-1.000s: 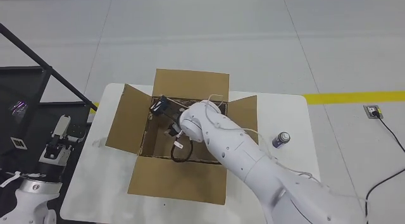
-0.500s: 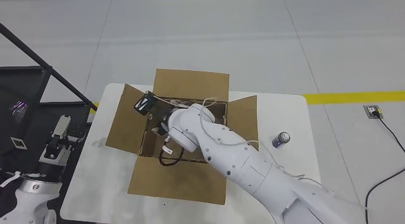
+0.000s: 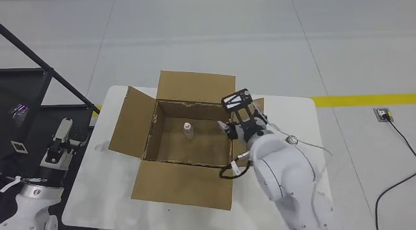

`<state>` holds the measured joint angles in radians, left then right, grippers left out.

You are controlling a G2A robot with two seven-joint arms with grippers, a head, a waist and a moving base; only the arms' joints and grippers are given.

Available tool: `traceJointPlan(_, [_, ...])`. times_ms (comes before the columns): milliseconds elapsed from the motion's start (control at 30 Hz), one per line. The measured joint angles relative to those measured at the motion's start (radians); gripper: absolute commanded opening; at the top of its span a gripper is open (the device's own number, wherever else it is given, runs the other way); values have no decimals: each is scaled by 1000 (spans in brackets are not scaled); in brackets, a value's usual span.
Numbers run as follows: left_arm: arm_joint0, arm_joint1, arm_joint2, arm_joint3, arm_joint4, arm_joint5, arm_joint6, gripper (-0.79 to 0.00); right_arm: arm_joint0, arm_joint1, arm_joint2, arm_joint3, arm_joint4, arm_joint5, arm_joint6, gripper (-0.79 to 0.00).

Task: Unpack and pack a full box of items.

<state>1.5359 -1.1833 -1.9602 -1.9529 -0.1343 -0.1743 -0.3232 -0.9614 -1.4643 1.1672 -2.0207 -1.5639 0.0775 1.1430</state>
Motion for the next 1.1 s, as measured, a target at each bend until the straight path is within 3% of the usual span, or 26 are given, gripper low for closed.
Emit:
traceJointPlan(100, [0,0,0,0,0,0,0,0,-136,15,128,-113,-22,13,4,0])
traceJointPlan(233, [0,0,0,0,0,0,0,0,-251,24,272,-124,-67,92,57,0])
traceJointPlan(467, [0,0,0,0,0,0,0,0,-226,28,376,74,104,43,32,0])
traceJointPlan(567, [0,0,0,0,0,0,0,0,-186,28,396,167,179,43,-3,-194])
traceJointPlan(700, [0,0,0,0,0,0,0,0,-140,32,419,270,219,35,-24,-228])
traceJointPlan(733, [0,0,0,0,0,0,0,0,-121,33,419,298,220,30,-26,-262])
traceJointPlan(767, [0,0,0,0,0,0,0,0,-108,33,420,321,227,30,-25,-348])
traceJointPlan(967, [0,0,0,0,0,0,0,0,-34,33,369,418,170,82,15,-357])
traceJointPlan(1100, [0,0,0,0,0,0,0,0,-4,35,362,463,164,75,20,-471])
